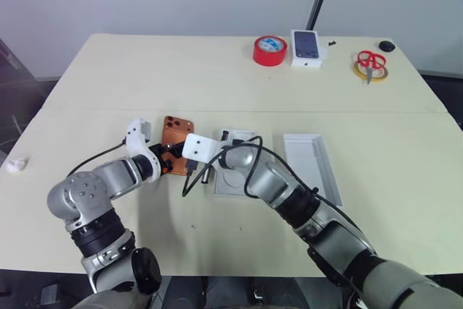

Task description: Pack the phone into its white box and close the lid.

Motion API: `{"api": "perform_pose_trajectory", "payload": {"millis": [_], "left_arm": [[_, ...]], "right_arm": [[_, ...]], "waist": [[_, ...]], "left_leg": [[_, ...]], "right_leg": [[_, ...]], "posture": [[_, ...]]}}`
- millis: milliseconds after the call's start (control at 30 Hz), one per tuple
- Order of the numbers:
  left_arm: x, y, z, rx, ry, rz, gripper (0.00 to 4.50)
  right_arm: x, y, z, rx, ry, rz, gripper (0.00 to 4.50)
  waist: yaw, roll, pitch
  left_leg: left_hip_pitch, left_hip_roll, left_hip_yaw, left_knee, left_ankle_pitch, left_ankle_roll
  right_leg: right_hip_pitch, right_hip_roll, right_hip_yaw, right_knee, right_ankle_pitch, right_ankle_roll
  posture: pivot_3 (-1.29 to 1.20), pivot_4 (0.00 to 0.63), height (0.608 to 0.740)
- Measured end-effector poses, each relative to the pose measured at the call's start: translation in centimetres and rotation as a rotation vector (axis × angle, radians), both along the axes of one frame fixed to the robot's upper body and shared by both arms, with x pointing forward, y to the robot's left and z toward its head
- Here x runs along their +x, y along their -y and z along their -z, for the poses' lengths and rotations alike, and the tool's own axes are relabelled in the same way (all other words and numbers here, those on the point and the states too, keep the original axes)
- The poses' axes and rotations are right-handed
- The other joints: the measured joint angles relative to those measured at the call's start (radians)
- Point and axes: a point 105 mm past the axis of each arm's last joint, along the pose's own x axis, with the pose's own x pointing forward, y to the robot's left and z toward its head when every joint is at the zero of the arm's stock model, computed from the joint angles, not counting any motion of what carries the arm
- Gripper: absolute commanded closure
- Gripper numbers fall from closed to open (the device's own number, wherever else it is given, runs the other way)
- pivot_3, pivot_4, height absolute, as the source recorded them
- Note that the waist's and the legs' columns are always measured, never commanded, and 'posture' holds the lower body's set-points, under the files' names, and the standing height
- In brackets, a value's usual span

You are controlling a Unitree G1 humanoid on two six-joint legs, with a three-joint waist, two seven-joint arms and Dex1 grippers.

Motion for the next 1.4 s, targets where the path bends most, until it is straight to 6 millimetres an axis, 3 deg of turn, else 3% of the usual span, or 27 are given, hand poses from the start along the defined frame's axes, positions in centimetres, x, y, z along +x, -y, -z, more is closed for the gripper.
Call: {"api": "perform_pose_trajectory", "payload": {"millis": [267, 833, 1133, 1400], "left_arm": [[-0.1, -3.3, -0.1, -0.025, -0.005, -0.113, 0.06], [-0.1, -2.5, 0.1, 0.003, -0.002, -0.069, 0.06], [-0.1, -0.3, 0.1, -0.097, 0.001, -0.016, 0.06], [0.2, -1.3, -0.1, -0.111, -0.002, -0.065, 0.06]], "right_arm": [[-0.1, 0.0, 0.0, -0.002, 0.001, -0.005, 4.5], [-0.2, 0.0, 0.1, -0.006, 0.007, -0.004, 4.5], [-0.2, 0.0, 0.0, -0.008, 0.011, -0.002, 4.5], [-0.2, -0.1, 0.0, -0.007, 0.011, -0.005, 4.5]], "waist": [[-0.004, 0.0, 0.0], [-0.007, 0.0, 0.0], [0.001, 0.0, 0.0], [-0.001, 0.0, 0.0]], "left_leg": [[0.0, 0.0, 0.0, -0.003, 0.001, -0.001], [0.001, -0.001, 0.0, -0.006, 0.002, -0.003], [0.001, -0.001, 0.0, -0.006, 0.002, -0.003], [0.001, -0.001, 0.0, -0.006, 0.002, -0.003]], "right_leg": [[-0.001, 0.0, 0.0, 0.0, 0.0, 0.0], [-0.001, -0.001, 0.0, -0.001, 0.0, 0.0], [-0.001, -0.001, 0.0, -0.001, 0.0, 0.0], [-0.001, -0.001, 0.0, -0.001, 0.0, 0.0]], "posture": [[0.0, 0.15, 0.732], [0.0, 0.15, 0.732], [0.0, 0.15, 0.732], [0.0, 0.15, 0.732]]}}
